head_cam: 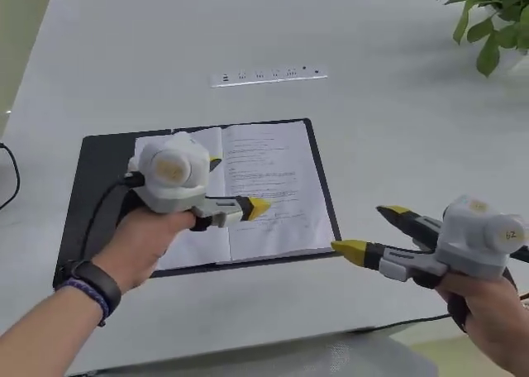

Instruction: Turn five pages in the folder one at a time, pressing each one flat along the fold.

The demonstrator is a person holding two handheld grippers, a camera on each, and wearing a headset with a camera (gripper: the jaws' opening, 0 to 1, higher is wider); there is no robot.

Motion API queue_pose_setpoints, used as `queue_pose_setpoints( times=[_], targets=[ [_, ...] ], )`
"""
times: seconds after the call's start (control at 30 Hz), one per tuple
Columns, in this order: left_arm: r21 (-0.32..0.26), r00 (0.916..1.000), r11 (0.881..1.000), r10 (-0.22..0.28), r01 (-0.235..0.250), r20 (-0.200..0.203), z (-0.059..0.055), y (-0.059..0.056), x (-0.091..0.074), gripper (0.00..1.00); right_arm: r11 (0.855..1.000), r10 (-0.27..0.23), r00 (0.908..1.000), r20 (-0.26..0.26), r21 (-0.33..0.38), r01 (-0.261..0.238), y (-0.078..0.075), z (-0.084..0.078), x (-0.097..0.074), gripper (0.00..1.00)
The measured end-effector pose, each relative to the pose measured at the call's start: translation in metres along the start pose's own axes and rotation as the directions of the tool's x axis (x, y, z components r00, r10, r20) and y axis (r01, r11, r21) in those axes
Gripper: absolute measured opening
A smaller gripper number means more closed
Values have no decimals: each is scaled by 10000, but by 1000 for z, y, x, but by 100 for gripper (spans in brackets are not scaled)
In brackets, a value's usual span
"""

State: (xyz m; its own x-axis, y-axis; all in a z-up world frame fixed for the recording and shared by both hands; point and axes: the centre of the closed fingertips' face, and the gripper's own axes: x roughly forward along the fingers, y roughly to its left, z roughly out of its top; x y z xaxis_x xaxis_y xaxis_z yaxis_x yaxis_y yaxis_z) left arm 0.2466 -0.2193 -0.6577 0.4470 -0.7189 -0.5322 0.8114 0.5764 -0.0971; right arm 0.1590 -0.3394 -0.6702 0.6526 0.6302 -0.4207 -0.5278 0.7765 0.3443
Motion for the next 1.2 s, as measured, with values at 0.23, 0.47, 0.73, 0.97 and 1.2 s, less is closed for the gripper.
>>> queue_pose_setpoints(
  times=[0.23, 0.47, 0.73, 0.97, 1.2],
  targets=[
    [214, 9992, 9992, -338, 343, -232, 0, -18, 32, 69, 9999, -66, 10000, -8, 154, 66, -6, -4, -3, 78],
    [405, 9958, 9973, -586, 615, -701, -13, -36, 59, 69, 9994, -118, 9999, 119, 313, 114, -12, -6, -9, 78],
    [269, 9892, 9962, -789, 828, -1237, -35, -50, 91, 69, 9993, -220, 9998, 26, 287, 219, -18, -9, -12, 79],
    [386, 9810, 9948, -867, 947, -1739, -55, -62, 113, 70, 9993, -178, 9998, 40, 328, 177, -17, -9, -13, 80],
    [704, 9711, 9942, -635, 817, -2299, -76, -68, 123, 69, 9990, -207, 9998, -24, 401, 208, -19, -12, -16, 80]
  ],
)
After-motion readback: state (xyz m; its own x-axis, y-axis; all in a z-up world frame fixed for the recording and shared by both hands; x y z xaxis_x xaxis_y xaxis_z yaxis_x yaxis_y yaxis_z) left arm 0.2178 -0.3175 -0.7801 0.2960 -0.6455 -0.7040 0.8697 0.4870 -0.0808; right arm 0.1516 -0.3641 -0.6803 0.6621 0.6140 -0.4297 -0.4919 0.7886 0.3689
